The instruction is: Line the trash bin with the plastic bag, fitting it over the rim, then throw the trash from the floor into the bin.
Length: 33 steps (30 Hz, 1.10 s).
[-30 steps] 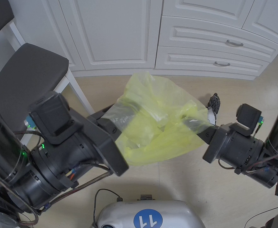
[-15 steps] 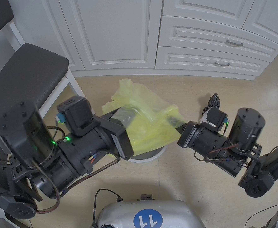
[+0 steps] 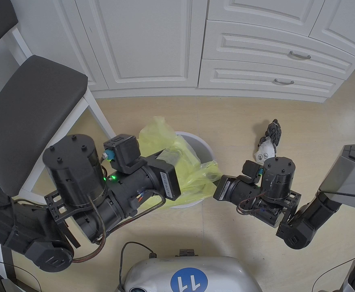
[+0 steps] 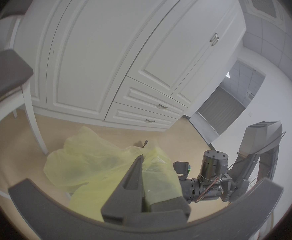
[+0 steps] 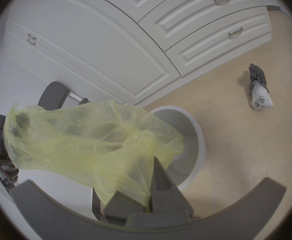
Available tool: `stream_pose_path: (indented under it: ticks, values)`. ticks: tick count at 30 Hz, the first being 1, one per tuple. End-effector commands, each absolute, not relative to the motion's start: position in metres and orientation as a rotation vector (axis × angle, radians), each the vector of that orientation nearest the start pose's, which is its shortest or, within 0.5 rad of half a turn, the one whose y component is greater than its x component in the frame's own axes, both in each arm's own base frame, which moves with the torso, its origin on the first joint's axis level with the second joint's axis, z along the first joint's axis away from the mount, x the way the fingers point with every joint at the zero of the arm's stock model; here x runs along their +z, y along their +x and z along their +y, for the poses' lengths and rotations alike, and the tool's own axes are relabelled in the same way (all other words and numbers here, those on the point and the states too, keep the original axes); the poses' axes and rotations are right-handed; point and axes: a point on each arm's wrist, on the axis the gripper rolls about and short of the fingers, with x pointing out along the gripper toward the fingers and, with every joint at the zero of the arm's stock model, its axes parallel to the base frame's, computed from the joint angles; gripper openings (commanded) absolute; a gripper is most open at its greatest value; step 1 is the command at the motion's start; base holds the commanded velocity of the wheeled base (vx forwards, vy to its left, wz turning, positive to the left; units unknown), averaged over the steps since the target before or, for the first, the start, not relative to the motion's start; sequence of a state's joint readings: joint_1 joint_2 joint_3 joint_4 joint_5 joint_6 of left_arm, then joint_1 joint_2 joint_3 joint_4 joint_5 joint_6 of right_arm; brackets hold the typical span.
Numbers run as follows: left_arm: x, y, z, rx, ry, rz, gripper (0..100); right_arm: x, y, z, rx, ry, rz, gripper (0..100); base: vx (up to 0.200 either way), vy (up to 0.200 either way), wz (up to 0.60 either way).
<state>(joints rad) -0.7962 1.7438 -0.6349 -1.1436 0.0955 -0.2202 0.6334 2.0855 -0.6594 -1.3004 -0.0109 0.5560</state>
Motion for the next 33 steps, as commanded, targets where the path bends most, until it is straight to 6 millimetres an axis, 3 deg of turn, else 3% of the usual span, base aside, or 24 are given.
stream_pose_path:
  ticks: [1,11,17,21,24,27,33]
  values:
    - [0.166,0.225,-0.217,-0.703,-0.26,0.084,0,0.082,0.289,0.199,0.54,0.489,0.29,0,0.0,0.0,0.0]
    - [0.172,0.229,-0.213,-0.754,-0.404,0.081,0,0.114,0.29,0.18,0.522,0.502,0.19,0,0.0,0.0,0.0]
    - [0.165,0.243,-0.207,-0.801,-0.538,0.128,0,0.097,0.293,0.184,0.514,0.486,0.239,0,0.0,0.0,0.0]
    - [0.142,0.265,-0.203,-0.81,-0.651,0.172,0,0.085,0.3,0.185,0.5,0.467,0.258,0,0.0,0.0,0.0]
    - [0.125,0.278,-0.201,-0.808,-0.681,0.166,0,0.086,0.299,0.185,0.501,0.469,0.257,0,0.0,0.0,0.0]
    - [0.094,0.292,-0.201,-0.789,-0.697,0.228,0,0.09,0.298,0.186,0.511,0.472,0.241,0,0.0,0.0,0.0]
    - [0.081,0.299,-0.203,-0.772,-0.72,0.268,0,0.096,0.288,0.187,0.532,0.474,0.189,0,0.0,0.0,0.0]
